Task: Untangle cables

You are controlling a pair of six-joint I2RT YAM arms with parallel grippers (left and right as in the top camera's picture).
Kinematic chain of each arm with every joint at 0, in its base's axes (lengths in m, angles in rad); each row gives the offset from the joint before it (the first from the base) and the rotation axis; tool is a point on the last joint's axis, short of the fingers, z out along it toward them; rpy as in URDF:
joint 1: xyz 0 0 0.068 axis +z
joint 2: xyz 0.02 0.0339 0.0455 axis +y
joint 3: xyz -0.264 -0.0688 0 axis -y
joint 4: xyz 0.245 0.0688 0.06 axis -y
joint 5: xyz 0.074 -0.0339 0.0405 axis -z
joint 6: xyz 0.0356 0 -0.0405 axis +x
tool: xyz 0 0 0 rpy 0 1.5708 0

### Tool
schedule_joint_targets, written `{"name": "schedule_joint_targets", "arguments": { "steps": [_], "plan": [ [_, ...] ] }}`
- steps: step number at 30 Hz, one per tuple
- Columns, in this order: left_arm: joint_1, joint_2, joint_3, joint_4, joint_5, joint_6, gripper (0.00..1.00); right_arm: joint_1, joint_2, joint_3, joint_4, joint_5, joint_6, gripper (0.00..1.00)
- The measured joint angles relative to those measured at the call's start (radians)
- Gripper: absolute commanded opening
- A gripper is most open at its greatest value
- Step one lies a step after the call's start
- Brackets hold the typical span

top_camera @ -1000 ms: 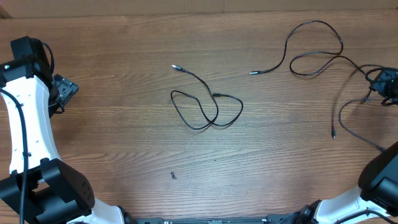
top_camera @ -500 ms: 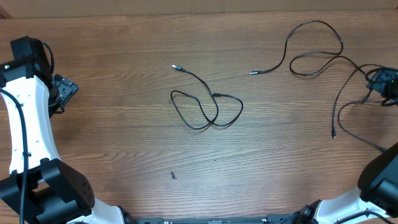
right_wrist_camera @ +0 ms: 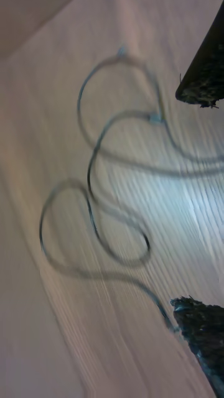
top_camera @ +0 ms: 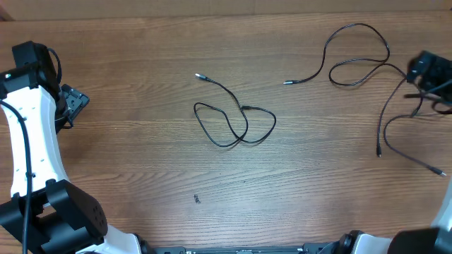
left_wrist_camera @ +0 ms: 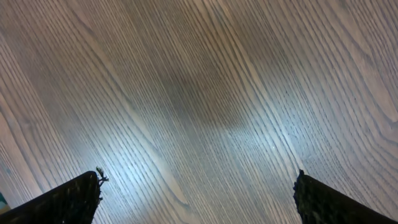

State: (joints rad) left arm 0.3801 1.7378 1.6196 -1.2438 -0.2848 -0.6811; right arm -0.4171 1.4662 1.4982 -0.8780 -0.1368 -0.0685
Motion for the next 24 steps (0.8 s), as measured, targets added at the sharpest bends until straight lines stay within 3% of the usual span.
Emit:
{"name": "schedule_joint_targets", "arguments": {
  "steps": [6,12,24],
  "plan": [
    [0.000,0.000,0.000,0.000,0.000,0.000,1.00,0.204,-0.027,0.003,-0.084,-0.023,-0.084,1.00],
    [0.000,0.000,0.000,0.000,0.000,0.000,1.00,0.446,-0.026,0.003,-0.188,-0.038,-0.277,1.00],
    [0.000,0.000,0.000,0.000,0.000,0.000,1.00,0.684,0.038,0.002,-0.282,-0.120,-0.511,1.00]
  ]
}}
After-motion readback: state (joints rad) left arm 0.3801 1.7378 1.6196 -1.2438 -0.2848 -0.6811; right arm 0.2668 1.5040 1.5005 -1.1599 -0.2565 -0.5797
